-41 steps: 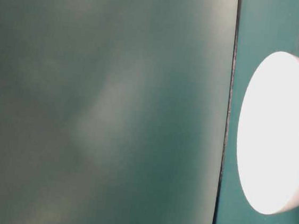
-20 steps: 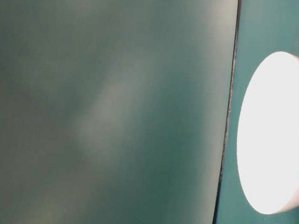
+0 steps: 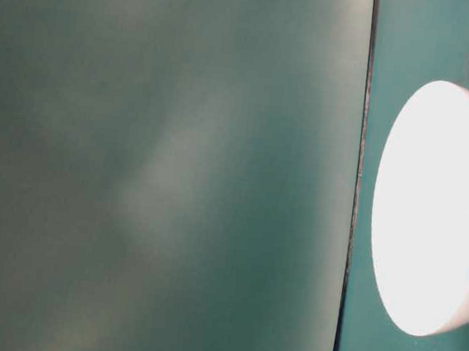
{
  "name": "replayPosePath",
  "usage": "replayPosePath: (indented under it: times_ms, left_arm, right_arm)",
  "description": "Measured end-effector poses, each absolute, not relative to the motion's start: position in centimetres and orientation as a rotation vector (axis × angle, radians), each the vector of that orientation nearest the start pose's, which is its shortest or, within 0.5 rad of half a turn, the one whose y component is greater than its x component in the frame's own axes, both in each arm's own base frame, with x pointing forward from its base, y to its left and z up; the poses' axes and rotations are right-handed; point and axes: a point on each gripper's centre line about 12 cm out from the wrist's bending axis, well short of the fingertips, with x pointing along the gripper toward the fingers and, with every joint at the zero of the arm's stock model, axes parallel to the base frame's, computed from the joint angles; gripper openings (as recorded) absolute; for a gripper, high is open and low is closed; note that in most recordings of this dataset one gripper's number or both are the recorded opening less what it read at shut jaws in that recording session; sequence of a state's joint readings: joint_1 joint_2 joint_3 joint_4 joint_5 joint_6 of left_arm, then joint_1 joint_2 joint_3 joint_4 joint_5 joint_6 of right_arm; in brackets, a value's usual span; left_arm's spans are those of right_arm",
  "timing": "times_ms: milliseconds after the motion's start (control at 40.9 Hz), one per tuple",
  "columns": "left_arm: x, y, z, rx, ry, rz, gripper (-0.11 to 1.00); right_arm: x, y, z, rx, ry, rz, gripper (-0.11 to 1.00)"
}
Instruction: Grip the spoon and scoop the red block from the bowl with right arm.
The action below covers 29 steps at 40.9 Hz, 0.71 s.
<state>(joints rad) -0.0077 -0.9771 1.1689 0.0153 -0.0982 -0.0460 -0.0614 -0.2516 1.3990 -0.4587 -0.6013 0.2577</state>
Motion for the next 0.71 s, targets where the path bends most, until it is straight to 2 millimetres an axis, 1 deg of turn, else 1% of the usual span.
replayPosePath:
  times_ms: [122, 391, 709]
  left_arm:
    - [19.68, -0.17, 27.56, -0.03, 0.097, -0.008, 0.0]
    - [19.65, -0.17, 27.47, -0.03, 0.106, -0.007, 0.0]
    - [19.63, -0.16, 27.34, -0.03, 0.117, -0.007, 0.0]
  right_arm:
    - [20.2, 1.73, 9.46, -0.031, 0.576, 0.224, 0.5]
    - [20.2, 1.73, 9.46, -0.031, 0.576, 0.224, 0.36]
    - [20.24, 1.72, 9.47, -0.031, 0.576, 0.224, 0.34]
